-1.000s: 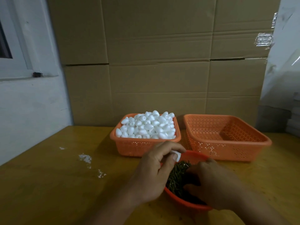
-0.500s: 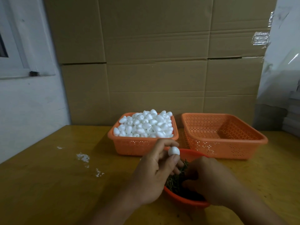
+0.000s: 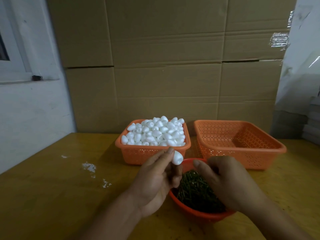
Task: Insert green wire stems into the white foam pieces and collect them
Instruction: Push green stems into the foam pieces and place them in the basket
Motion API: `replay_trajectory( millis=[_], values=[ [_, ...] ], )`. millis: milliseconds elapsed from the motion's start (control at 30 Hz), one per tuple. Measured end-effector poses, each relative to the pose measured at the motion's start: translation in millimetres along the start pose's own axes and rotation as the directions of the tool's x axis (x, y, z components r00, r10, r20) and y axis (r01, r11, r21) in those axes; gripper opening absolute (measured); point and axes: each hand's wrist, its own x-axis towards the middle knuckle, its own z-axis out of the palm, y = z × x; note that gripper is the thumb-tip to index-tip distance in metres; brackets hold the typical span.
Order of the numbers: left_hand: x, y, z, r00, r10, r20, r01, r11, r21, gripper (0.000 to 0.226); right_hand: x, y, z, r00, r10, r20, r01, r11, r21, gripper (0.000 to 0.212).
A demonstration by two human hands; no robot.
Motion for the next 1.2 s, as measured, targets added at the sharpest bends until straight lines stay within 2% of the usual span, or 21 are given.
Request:
replay_trajectory(
  millis=[100,200,300,467,633,800,867,967,1100,1200],
  values=[
    [1,2,-1,0.998,-0.058,0.038,0.062,0.992,-0.111,0.023,-2,-6,-4,0.999,0.027,-0.029,-0.013,0.917,0.399,0.048],
    [1,4,-5,0.994,-0.090,0.064,0.101,0.974,-0.204,0.024,-5,-15,-4,0.997,0.013,-0.081,0.040,0.786,0.617,0.026],
    [1,5,-4,0.992,-0.083,0.090,0.102,0.969,-0.226,0.029,-6,-21,-4,0.992,-0.006,-0.126,0.095,0.691,0.717,0.012],
    [-1,5,0,0.996,-0.072,0.051,0.082,0.963,-0.257,0.026,-9,-24,-2,0.989,-0.009,-0.147,0.117,0.660,0.742,0.013],
    [-3,6,2,0.997,-0.064,0.039,0.071,0.970,-0.232,0.028,-10,-26,0,0.986,-0.027,-0.163,0.138,0.683,0.717,0.013],
    [-5,6,2,0.997,-0.049,0.057,0.057,0.986,-0.159,0.031,-12,-26,2,0.976,-0.079,-0.201,0.190,0.760,0.621,0.008],
    [-6,6,3,0.997,-0.041,0.061,0.049,0.990,-0.131,0.030,-13,-25,3,0.966,-0.118,-0.231,0.226,0.818,0.529,0.006],
    [-7,6,4,0.997,-0.026,0.073,0.031,0.996,-0.079,0.030,-15,-23,5,0.935,-0.198,-0.294,0.293,0.898,0.328,0.015],
    [-7,4,6,0.998,-0.004,0.062,0.004,1.000,-0.006,0.034,-18,-26,5,0.881,-0.345,-0.324,0.400,0.908,0.120,0.014],
    [-8,3,7,0.998,0.003,0.055,-0.003,1.000,0.008,0.038,-18,-27,5,0.869,-0.382,-0.314,0.417,0.908,0.048,0.015]
  ],
)
